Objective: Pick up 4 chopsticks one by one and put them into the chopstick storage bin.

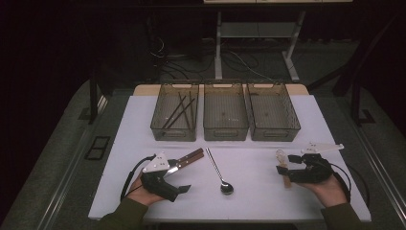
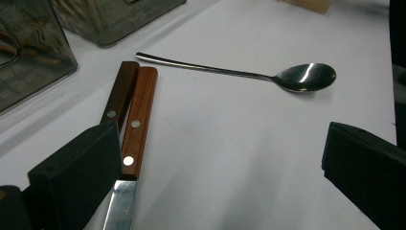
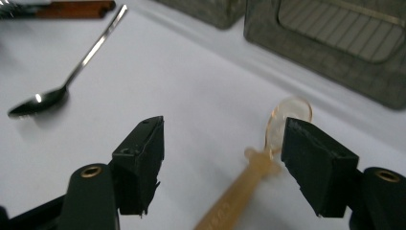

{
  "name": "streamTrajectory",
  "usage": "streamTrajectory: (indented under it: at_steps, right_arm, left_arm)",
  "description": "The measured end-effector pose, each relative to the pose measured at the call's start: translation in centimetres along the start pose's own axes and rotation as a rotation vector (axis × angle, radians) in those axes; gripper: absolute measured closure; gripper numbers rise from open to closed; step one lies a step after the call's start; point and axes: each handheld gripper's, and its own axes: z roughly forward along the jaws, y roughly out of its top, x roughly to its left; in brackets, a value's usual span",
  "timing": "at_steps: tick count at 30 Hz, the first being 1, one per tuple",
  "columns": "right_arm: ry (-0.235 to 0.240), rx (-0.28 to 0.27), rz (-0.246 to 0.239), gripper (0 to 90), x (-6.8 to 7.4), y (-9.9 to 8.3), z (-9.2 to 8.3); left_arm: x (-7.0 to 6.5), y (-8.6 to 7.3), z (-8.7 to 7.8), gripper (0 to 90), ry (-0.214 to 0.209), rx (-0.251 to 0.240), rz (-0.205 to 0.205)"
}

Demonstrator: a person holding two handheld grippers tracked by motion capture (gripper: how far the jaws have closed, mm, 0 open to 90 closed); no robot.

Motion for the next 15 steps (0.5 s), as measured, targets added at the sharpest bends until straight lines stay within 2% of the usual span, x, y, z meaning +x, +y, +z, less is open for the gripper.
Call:
streamTrajectory:
  at_steps: [7, 15]
  right_arm:
    - [-0.039, 0.069, 0.019, 35.3, -0.1, -1.3, 0.2]
    - [-0.063, 0.107, 0.029, 43.4, -0.3, -1.5, 1.2]
  left_arm:
    - [0.0, 0.0, 0.0, 0.0, -0.001, 0.001, -0.001]
    - [0.0, 0.0, 0.1, 0.0, 0.000, 0.002, -0.002]
